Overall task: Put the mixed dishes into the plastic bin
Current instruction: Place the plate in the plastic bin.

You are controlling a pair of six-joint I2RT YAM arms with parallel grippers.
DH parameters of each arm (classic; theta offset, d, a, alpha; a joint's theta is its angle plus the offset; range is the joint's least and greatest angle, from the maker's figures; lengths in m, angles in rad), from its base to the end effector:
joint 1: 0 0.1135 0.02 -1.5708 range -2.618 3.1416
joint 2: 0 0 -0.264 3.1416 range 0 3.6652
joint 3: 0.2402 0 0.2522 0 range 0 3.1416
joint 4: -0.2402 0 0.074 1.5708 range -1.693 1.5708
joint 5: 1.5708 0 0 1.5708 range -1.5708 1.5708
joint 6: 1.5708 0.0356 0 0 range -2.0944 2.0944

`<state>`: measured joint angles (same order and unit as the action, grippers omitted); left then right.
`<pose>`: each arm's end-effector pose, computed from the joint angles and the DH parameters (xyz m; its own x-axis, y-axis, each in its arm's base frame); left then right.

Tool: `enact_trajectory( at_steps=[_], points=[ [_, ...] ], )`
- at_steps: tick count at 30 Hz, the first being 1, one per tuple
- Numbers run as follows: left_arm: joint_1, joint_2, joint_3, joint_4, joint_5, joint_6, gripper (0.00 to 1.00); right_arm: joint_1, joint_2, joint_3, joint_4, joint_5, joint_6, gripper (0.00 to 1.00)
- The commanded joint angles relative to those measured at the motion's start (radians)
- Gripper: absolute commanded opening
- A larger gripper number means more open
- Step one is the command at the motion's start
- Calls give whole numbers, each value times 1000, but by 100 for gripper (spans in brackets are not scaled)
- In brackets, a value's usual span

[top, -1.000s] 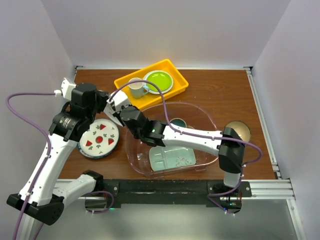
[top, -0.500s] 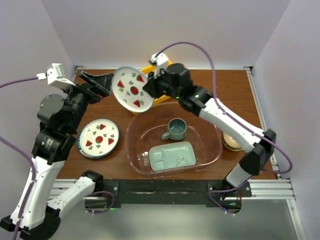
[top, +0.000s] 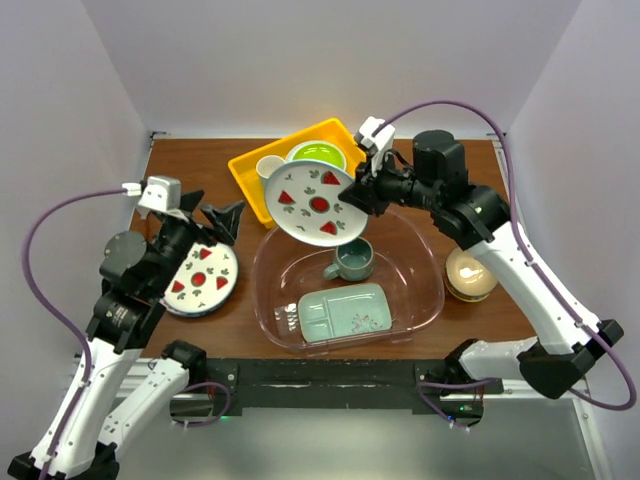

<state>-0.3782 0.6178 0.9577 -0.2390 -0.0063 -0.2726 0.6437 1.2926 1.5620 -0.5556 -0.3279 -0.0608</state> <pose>0.1160 -0.0459 0.4157 -0.0077 -0.2866 -0.9580 0.3752 0.8872 -0.2685 0.2099 0.1718 0.4600 -0.1759 -0.2039 -0.9631 -0.8275 0.5605 0.0325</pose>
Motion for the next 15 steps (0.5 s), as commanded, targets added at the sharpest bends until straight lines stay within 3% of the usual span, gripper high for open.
enact_trajectory(
  at_steps=[1,6,15],
  points=[
    [-1,-58,-114,92,9,139,100,-85,-56,20,-71,-170,-143,0],
    [-1,-95,-215,121,-26,179,100,-148,-52,10,-184,-360,-243,0],
    [-1,-173,-370,168,-66,205,100,-260,-50,-49,-247,-477,-283,0]
  ],
)
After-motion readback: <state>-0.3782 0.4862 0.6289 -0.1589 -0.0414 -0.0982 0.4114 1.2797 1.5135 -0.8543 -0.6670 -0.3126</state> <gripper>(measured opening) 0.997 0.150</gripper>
